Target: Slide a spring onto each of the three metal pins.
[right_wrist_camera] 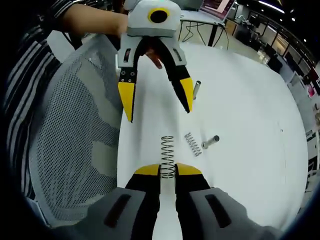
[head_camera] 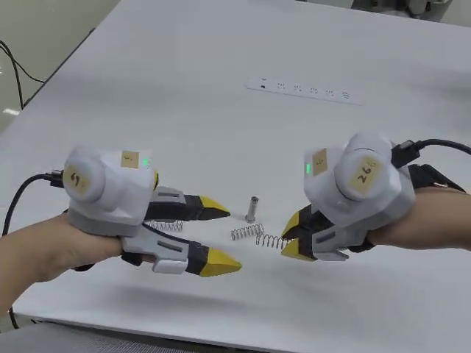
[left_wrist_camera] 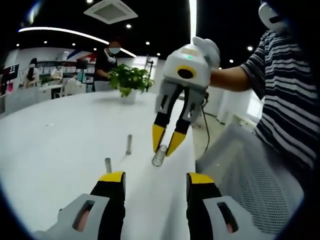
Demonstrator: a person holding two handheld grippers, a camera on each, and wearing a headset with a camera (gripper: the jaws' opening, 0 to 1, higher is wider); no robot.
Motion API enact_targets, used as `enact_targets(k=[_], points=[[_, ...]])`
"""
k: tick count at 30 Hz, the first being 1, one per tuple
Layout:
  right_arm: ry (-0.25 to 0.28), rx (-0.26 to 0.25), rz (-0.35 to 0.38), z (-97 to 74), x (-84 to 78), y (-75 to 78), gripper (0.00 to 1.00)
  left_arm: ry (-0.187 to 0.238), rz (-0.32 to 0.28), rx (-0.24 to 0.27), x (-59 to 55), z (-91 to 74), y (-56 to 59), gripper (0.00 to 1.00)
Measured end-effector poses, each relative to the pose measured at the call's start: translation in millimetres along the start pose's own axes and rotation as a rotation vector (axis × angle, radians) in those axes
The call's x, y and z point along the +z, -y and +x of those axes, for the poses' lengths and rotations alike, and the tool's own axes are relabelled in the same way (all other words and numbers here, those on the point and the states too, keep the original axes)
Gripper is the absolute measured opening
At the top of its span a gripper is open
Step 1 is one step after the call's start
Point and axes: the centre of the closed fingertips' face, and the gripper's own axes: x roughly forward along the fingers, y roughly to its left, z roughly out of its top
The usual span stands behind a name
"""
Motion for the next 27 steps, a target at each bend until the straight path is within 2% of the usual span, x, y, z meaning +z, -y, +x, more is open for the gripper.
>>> enact_targets(k=[9, 14, 19, 27], points=[[-0.008, 0.011, -0.018, 0.7, 3.7, -5.6, 0.07, 0.024, 0.018, -0.025, 5.4, 19.0, 7.1, 0.27], [-0.008, 0.014, -0.025, 0.3, 4.2, -8.1, 0.07, 0.013, 0.027, -0.037, 3.1, 27.4, 10.7, 0.22], [-0.003, 0.016, -0.029, -0.7, 5.5, -10.1, 0.07, 0.028, 0.031, -0.049, 7.8, 32.0, 13.8, 0.18], [0.001, 0.015, -0.032, -3.0, 5.9, -10.6, 0.07, 0.035, 0.051, -0.052, 8.6, 34.2, 14.8, 0.05]])
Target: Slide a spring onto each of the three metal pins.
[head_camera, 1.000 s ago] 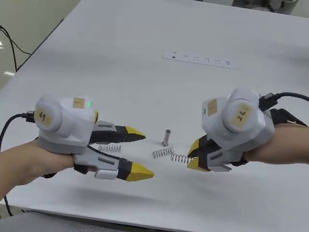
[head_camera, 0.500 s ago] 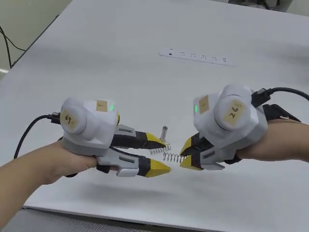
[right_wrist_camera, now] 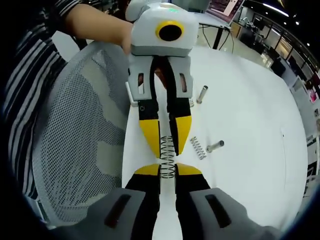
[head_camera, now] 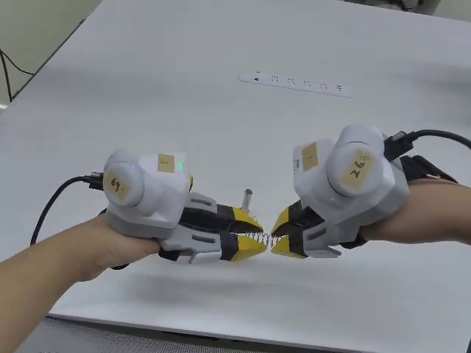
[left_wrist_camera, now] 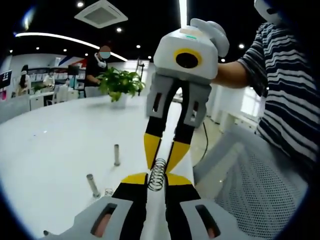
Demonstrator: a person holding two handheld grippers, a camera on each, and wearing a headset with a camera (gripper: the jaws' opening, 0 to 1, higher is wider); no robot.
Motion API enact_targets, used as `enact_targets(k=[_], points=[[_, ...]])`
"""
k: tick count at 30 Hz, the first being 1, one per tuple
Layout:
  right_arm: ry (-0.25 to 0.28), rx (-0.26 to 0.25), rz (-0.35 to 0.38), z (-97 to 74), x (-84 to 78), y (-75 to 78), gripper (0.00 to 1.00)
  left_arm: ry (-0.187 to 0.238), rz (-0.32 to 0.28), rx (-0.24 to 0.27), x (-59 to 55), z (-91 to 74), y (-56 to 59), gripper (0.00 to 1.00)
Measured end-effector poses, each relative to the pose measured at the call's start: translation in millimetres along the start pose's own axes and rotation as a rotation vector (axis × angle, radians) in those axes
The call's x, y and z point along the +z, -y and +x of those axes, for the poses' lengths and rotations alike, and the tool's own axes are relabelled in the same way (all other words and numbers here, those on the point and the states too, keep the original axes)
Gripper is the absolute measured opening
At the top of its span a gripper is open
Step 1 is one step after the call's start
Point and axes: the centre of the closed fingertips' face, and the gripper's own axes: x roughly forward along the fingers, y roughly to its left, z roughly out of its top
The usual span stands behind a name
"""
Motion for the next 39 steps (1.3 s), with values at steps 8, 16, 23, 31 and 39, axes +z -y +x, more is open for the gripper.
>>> enact_targets(k=[8, 16, 23, 31, 39], points=[[0.015, 0.004, 0.017, -3.0, -1.8, 0.4, 0.07, 0.022, -0.007, -0.022, 1.4, 1.4, 4.4, 0.03], [0.021, 0.01, 0.027, -4.4, -4.3, -4.4, 0.07, 0.012, -0.011, -0.056, -0.1, 3.5, 10.4, 0.02], [0.058, 0.013, -0.014, -6.7, -6.8, -9.1, 0.08, 0.002, -0.008, -0.079, -0.2, 3.1, 14.4, 0.02], [0.078, 0.008, -0.012, -7.4, -17.4, -10.2, 0.12, -0.007, -0.002, -0.087, -0.4, 1.8, 14.6, 0.02], [0.095, 0.005, -0.049, -4.1, -13.9, -14.3, 0.08, -0.025, 0.015, -0.101, -1.6, 3.9, 17.7, 0.02]])
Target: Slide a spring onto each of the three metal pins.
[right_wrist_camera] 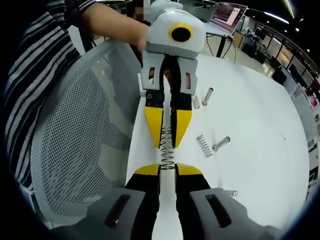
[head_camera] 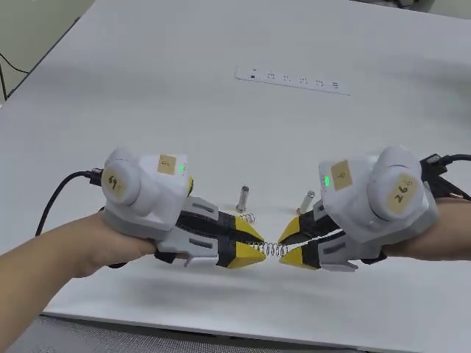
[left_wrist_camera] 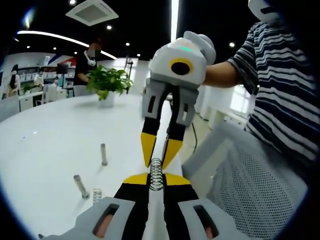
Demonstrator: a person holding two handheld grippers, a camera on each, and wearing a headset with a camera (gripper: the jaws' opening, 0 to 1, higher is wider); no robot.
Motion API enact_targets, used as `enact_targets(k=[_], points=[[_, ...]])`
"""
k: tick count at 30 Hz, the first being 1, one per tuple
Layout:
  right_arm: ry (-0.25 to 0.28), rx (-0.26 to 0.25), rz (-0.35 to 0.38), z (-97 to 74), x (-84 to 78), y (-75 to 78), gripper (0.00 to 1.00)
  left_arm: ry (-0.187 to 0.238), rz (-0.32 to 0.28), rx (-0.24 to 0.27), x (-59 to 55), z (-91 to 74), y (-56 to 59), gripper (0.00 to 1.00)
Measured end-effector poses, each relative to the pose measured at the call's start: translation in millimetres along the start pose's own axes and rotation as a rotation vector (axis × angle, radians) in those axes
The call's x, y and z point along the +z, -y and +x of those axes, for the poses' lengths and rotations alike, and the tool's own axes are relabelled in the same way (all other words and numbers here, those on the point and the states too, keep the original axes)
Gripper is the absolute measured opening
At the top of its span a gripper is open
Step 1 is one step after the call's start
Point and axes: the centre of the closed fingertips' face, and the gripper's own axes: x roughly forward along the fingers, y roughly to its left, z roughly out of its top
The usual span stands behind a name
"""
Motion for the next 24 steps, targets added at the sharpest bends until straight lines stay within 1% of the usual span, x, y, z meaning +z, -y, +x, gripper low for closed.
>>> enact_targets(k=[2, 4, 8, 10, 12, 15, 19, 21, 23, 24], points=[[-0.001, -0.007, -0.027, 0.5, -0.3, 0.0, 0.07, -0.001, 0.001, 0.001, -0.1, -0.3, -0.6, 0.02], [-0.004, -0.005, -0.027, 0.4, -0.2, -0.5, 0.07, -0.006, 0.003, -0.002, -0.9, -0.1, -0.2, 0.02], [-0.017, -0.027, -0.038, -1.6, 0.7, 1.1, 0.06, -0.005, 0.005, 0.007, -1.5, -0.1, -2.7, 0.02], [-0.009, -0.031, -0.047, -4.5, 3.6, 0.6, 0.06, -0.007, 0.007, 0.008, -2.9, -0.9, -4.2, 0.02], [0.012, -0.035, -0.05, -8.3, 9.1, 1.5, 0.06, -0.022, 0.014, 0.012, -6.3, -2.1, -5.5, 0.02], [0.017, -0.043, -0.067, -11.5, 13.3, 3.3, 0.06, -0.012, 0.012, 0.017, -5.1, -3.2, -6.6, 0.02], [0.023, -0.042, -0.081, -14.3, 17.5, 4.6, 0.06, -0.013, 0.02, 0.02, -4.8, -4.0, -7.5, 0.02], [0.039, -0.043, -0.089, -17.2, 23.5, 4.6, 0.06, -0.016, 0.019, 0.018, -6.2, -4.6, -6.8, 0.02], [0.078, -0.037, -0.082, -19.5, 33.7, 4.5, 0.06, -0.028, 0.02, 0.015, -8.7, -4.7, -5.4, 0.02], [0.097, -0.025, -0.074, -20.2, 39.4, 3.3, 0.06, -0.031, 0.028, 0.017, -9.2, -3.8, -6.0, 0.02]])
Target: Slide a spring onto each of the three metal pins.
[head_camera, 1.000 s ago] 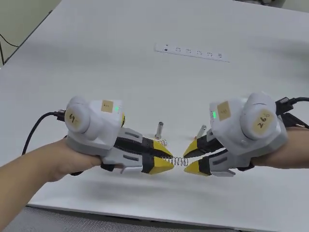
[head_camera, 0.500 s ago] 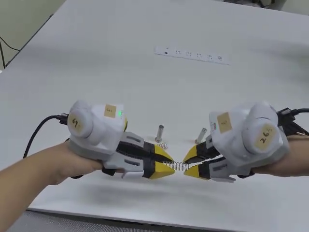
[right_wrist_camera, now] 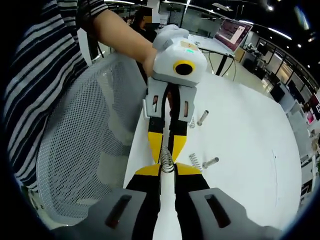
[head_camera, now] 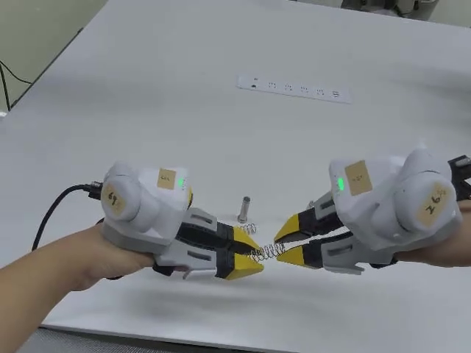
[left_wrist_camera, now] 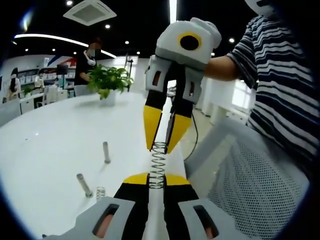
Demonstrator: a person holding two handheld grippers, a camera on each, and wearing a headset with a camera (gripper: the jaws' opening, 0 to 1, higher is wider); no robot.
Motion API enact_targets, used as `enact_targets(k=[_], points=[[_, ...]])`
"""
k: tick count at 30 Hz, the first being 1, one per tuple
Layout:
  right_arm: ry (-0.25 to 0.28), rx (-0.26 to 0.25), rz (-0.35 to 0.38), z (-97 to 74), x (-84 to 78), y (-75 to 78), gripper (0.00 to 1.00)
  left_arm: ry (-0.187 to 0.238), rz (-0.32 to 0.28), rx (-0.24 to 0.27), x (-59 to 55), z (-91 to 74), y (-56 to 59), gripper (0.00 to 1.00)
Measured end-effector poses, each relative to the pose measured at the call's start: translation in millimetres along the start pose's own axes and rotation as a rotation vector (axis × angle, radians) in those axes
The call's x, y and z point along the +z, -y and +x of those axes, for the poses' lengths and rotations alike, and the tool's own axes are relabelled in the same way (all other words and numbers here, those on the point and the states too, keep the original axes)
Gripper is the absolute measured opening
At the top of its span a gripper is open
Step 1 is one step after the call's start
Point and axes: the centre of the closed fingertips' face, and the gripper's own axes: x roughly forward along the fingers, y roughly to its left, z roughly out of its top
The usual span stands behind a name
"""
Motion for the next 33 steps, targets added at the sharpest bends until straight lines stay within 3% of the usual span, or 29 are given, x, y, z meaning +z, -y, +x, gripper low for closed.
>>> enact_targets(k=[4, 17, 20, 33], points=[[-0.013, -0.008, -0.028, 2.5, 2.1, 1.0, 0.06, -0.005, 0.011, 0.012, 0.2, 0.4, -1.9, 0.02], [0.057, -0.025, -0.004, 0.3, 12.4, 2.4, 0.06, 0.008, 0.012, 0.019, 4.8, 1.0, -1.5, 0.02], [0.121, -0.021, 0.037, 0.0, 21.1, 1.1, 0.07, 0.013, 0.015, 0.014, 6.0, 2.7, 0.3, 0.02], [0.165, -0.061, -0.002, 5.5, 27.4, 1.2, 0.06, -0.001, 0.024, 0.022, 5.1, 2.8, 1.8, 0.03]])
